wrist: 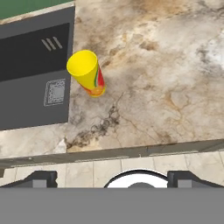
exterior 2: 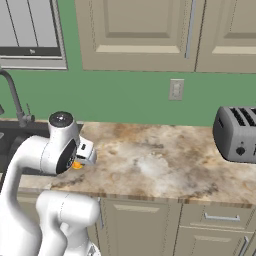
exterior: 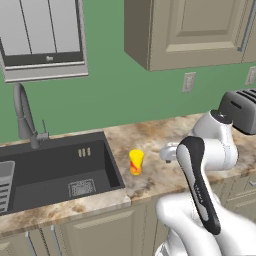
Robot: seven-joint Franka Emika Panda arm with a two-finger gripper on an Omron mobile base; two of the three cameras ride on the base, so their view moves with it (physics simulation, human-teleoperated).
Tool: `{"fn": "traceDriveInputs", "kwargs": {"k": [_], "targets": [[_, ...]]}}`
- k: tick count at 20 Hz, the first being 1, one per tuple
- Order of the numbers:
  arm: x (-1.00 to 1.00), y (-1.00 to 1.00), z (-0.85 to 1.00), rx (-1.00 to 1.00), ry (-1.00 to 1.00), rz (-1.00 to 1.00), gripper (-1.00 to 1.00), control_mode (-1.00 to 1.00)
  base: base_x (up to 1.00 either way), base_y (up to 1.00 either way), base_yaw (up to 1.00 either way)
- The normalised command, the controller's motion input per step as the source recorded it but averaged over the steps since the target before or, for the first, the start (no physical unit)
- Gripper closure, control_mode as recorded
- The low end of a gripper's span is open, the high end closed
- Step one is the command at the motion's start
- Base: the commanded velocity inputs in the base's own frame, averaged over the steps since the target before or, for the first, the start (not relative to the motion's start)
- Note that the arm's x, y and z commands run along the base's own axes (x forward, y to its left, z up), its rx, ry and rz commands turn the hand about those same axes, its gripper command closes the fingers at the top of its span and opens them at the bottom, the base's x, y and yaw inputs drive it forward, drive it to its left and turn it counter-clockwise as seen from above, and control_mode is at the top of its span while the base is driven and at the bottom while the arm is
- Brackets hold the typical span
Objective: Pick the cup and bowl from the counter and place them on the counter next to the sink.
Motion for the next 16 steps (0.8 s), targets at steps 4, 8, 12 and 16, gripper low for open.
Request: {"fn": "traceDriveInputs", "kwargs": {"k": [4,8,12,16], "targets": [[0.00,0.00,0.00,0.00,0.00,0.00,-1.00,1.00,0.00,0.00,0.00],[0.00,0.00,0.00,0.00,0.00,0.00,-1.00,1.00,-0.62,0.00,0.00],[0.00,0.00,0.00,0.00,0.00,0.00,-1.00,1.00,-1.00,-0.04,-0.05],[0.00,0.00,0.00,0.00,0.00,0.00,-1.00,1.00,-0.78,-0.17,-0.18]]}}
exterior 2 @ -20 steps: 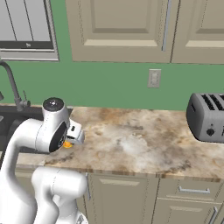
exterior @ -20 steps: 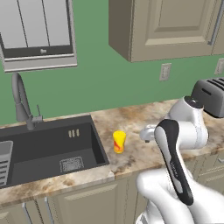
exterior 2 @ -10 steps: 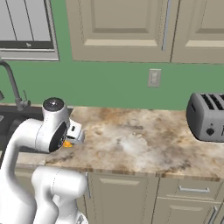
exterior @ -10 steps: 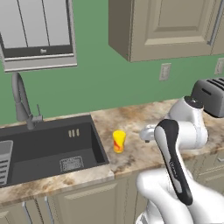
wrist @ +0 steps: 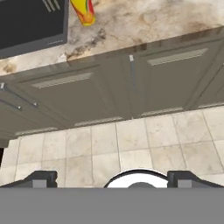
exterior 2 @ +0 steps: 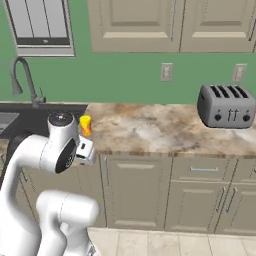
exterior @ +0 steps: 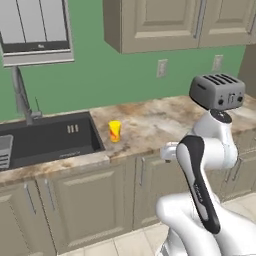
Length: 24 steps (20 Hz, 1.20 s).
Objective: Pick the cup and bowl from the counter and place them on the counter next to the sink.
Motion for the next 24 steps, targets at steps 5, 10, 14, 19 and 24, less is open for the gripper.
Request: {"fn": "traceDriveInputs", "kwargs": {"k": [5,10,14,19,24], "targets": [[0.00,0.00,0.00,0.00,0.00,0.00,-1.00,1.00,0.25,-0.03,-0.61],[0.00,0.00,0.00,0.00,0.00,0.00,-1.00,1.00,0.39,0.00,-0.82],[0.00,0.00,0.00,0.00,0.00,0.00,-1.00,1.00,0.44,-0.06,-0.79],[0.00,0.00,0.00,0.00,0.00,0.00,-1.00,1.00,0.51,-0.32,-0.73],[0.00,0.00,0.00,0.00,0.00,0.00,-1.00,1.00,0.65,-0.72,-0.59]]}}
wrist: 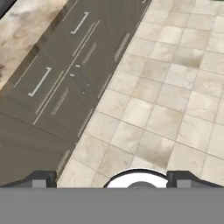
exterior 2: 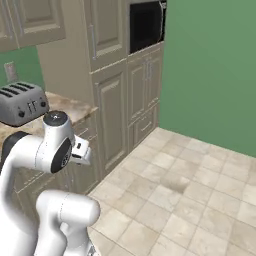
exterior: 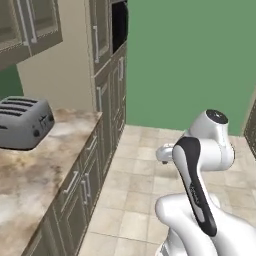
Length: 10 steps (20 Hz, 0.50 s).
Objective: Pick the cup and bowl from the counter and place them on the counter next to the sink.
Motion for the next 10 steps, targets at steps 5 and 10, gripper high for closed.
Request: {"fn": "traceDriveInputs", "kwargs": {"k": [5,10], "targets": [[0.00,0.00,0.00,0.00,0.00,0.00,-1.00,1.00,0.83,-0.93,-0.36],[0.00,0.00,0.00,0.00,0.00,0.00,-1.00,1.00,1.00,-0.47,-0.06]]}}
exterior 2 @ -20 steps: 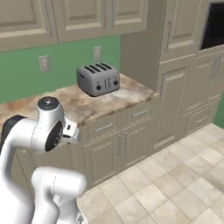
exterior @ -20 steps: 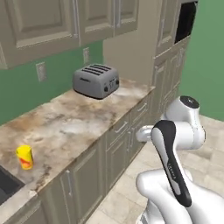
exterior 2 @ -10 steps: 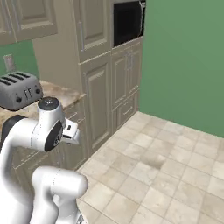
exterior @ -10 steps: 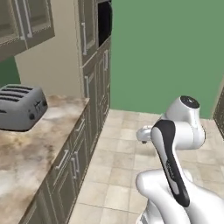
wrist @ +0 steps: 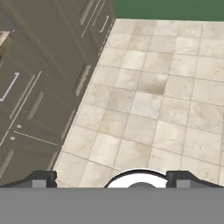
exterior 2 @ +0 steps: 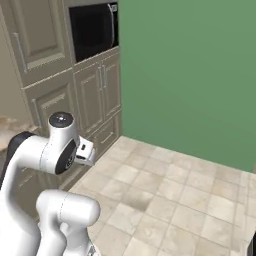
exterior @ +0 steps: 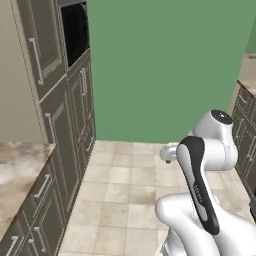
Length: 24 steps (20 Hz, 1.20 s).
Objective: Pick the cup and bowl from the counter and place them on the counter next to the sink.
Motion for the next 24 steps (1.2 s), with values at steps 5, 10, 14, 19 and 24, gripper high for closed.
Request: {"fn": "traceDriveInputs", "kwargs": {"k": [5,10,14,19,24], "targets": [[0.00,0.00,0.00,0.00,0.00,0.00,-1.00,1.00,1.00,-0.46,-0.01],[0.00,0.00,0.00,0.00,0.00,0.00,-1.00,1.00,1.00,-0.56,-0.23],[0.00,0.00,0.00,0.00,0.00,0.00,-1.00,1.00,1.00,-0.47,-0.33],[0.00,0.00,0.00,0.00,0.00,0.00,-1.00,1.00,0.94,-0.64,-0.49],[0.00,0.00,0.00,0.00,0.00,0.00,-1.00,1.00,0.74,-0.61,-0.56]]}}
